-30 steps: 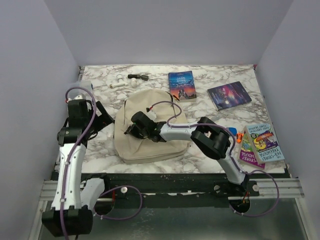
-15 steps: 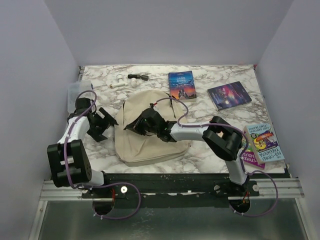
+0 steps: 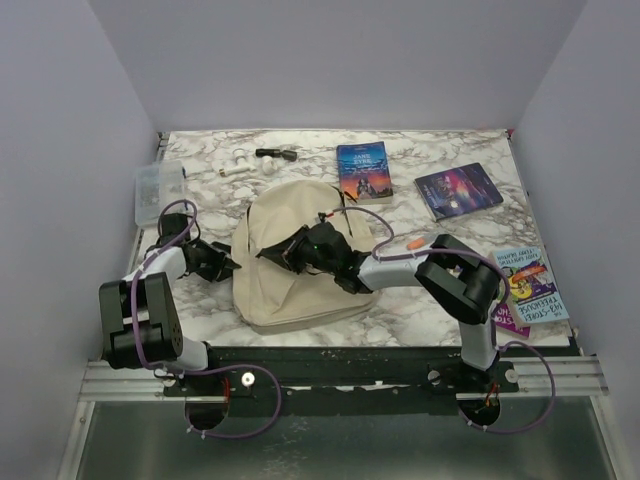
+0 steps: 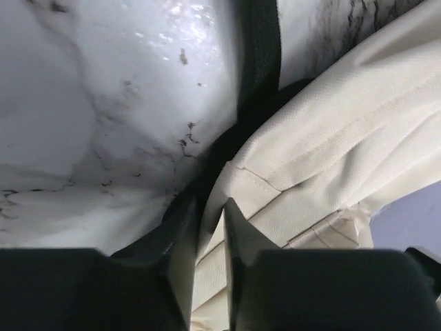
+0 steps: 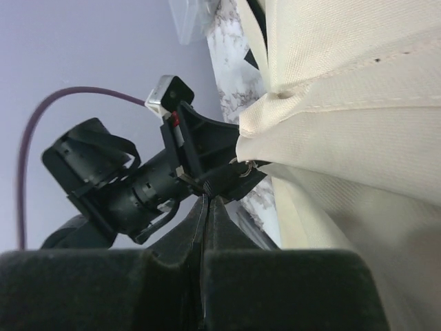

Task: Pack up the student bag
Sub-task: Unzip the student bag at the center of the board.

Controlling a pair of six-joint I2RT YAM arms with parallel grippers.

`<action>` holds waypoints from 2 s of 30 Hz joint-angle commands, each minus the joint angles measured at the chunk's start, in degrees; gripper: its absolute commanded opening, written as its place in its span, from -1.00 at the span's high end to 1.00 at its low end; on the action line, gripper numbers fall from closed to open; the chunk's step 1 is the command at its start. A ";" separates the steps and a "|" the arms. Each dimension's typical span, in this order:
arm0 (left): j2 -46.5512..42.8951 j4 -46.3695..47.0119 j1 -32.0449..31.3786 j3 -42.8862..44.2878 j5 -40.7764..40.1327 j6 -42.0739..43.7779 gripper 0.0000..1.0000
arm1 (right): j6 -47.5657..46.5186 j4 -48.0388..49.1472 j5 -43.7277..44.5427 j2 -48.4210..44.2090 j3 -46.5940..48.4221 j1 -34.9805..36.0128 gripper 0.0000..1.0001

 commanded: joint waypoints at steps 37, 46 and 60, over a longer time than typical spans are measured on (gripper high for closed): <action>2.08 -0.29 -0.28 1.39 2.43 0.16 1.00 | -60.42 -53.81 13.19 -2.13 26.30 2.09 -0.15; 5.48 -7.15 -0.33 6.59 2.08 4.10 1.00 | -60.47 -60.50 30.65 7.35 35.68 7.06 0.16; 4.66 -6.34 -0.30 6.34 3.24 3.98 1.00 | -61.41 -52.36 30.99 10.12 35.70 7.04 0.28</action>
